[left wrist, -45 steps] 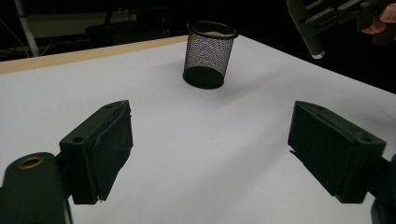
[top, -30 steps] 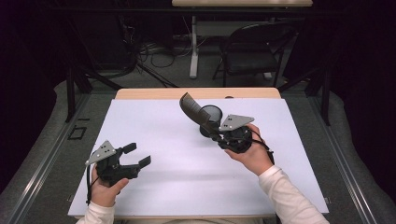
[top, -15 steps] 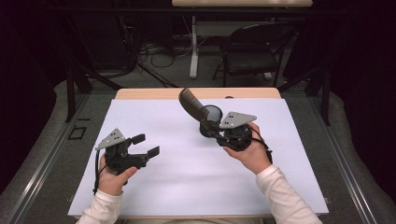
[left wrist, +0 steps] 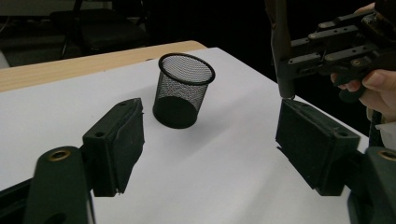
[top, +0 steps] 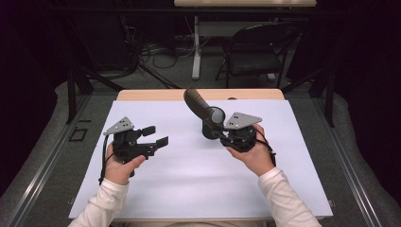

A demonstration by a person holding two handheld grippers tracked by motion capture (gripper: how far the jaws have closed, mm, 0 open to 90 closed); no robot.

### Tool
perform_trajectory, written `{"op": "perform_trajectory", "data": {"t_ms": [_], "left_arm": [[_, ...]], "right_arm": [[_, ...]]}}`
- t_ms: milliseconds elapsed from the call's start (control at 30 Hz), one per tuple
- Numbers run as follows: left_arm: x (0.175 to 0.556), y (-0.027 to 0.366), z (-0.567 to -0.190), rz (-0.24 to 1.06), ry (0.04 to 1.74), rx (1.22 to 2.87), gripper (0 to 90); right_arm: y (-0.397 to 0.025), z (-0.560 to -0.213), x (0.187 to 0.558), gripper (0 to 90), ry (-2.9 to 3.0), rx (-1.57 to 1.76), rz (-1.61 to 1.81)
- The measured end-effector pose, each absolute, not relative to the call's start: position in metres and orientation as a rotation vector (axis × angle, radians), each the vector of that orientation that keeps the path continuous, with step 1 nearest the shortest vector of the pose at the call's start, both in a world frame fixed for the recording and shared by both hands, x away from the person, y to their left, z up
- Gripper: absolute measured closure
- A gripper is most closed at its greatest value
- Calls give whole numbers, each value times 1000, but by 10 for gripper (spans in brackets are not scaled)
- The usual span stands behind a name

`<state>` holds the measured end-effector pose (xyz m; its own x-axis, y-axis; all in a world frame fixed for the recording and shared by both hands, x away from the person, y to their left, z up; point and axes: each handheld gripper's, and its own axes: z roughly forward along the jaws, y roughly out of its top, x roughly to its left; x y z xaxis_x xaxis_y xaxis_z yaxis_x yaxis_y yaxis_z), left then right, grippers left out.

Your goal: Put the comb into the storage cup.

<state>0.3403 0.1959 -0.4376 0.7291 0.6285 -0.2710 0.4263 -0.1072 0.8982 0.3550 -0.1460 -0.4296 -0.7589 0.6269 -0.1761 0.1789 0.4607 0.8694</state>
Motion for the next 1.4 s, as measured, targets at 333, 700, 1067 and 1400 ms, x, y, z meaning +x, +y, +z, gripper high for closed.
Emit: {"op": "perform_trajectory", "data": {"t_ms": [333,700,1067,1400], "left_arm": [[351,189,-425,148,840,1704,292],[359,182,-419,124,858,1715,305],[361,176,-411,152,902,1691,357],[364,168,-407,135,904,1692,359]], "right_arm": [[-144,-432,355,729,2227,677,1258],[-144,-433,355,729,2222,678,1261],[-143,-434,352,728,2215,675,1259],[-144,-437,353,728,2222,690,1264]]}}
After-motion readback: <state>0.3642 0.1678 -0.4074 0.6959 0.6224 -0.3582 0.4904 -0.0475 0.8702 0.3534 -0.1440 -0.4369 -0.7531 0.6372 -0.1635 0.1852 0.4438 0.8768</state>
